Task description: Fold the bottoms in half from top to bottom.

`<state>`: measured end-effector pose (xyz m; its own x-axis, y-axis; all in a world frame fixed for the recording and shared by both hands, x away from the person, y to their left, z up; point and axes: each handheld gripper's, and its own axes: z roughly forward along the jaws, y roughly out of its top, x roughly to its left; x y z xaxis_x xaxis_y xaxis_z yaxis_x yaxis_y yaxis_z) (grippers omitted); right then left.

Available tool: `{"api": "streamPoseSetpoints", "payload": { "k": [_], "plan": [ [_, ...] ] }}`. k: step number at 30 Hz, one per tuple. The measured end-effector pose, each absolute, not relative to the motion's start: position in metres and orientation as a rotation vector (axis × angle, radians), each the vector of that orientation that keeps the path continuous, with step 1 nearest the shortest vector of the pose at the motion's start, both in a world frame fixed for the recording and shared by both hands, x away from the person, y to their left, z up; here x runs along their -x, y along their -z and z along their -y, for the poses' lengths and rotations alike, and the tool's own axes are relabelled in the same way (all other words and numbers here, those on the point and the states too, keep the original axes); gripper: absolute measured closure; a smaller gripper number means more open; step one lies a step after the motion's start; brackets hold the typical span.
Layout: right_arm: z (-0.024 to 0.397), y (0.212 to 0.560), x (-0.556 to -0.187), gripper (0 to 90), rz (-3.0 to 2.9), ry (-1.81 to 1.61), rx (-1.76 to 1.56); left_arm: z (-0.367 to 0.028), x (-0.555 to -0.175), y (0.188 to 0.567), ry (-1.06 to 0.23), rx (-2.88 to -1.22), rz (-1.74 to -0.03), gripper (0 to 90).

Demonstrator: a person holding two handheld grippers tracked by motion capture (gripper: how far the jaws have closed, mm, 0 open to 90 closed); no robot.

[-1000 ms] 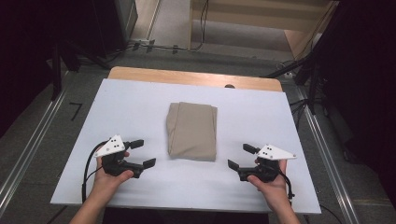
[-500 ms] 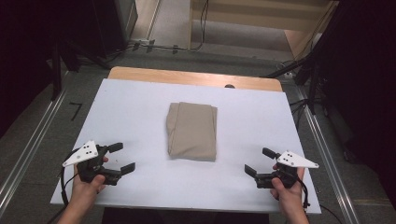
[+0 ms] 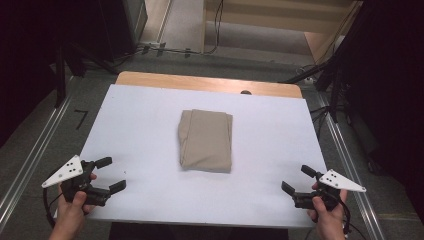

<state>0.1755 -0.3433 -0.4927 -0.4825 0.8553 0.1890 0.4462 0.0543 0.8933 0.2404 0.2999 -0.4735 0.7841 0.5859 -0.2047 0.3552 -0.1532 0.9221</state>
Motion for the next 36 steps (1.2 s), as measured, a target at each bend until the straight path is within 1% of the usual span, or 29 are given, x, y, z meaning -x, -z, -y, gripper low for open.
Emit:
{"api": "streamPoseSetpoints", "payload": {
  "k": [18,22,31,36],
  "plan": [
    [0.395,0.508,-0.168,0.0,-1.838,-1.388,-1.398,-0.340,-0.240,0.487,-0.276,-1.748,-0.808,0.0],
    [0.405,0.512,-0.167,0.0,-1.819,-1.392,-1.419,-0.348,-0.242,0.491,-0.258,-1.721,-0.818,0.0],
    [0.409,0.523,-0.168,0.0,-1.807,-1.422,-1.412,-0.350,-0.242,0.494,-0.244,-1.697,-0.809,0.0],
    [0.406,0.525,-0.170,0.0,-1.824,-1.399,-1.406,-0.347,-0.242,0.495,-0.247,-1.717,-0.804,0.0]
  ]
}}
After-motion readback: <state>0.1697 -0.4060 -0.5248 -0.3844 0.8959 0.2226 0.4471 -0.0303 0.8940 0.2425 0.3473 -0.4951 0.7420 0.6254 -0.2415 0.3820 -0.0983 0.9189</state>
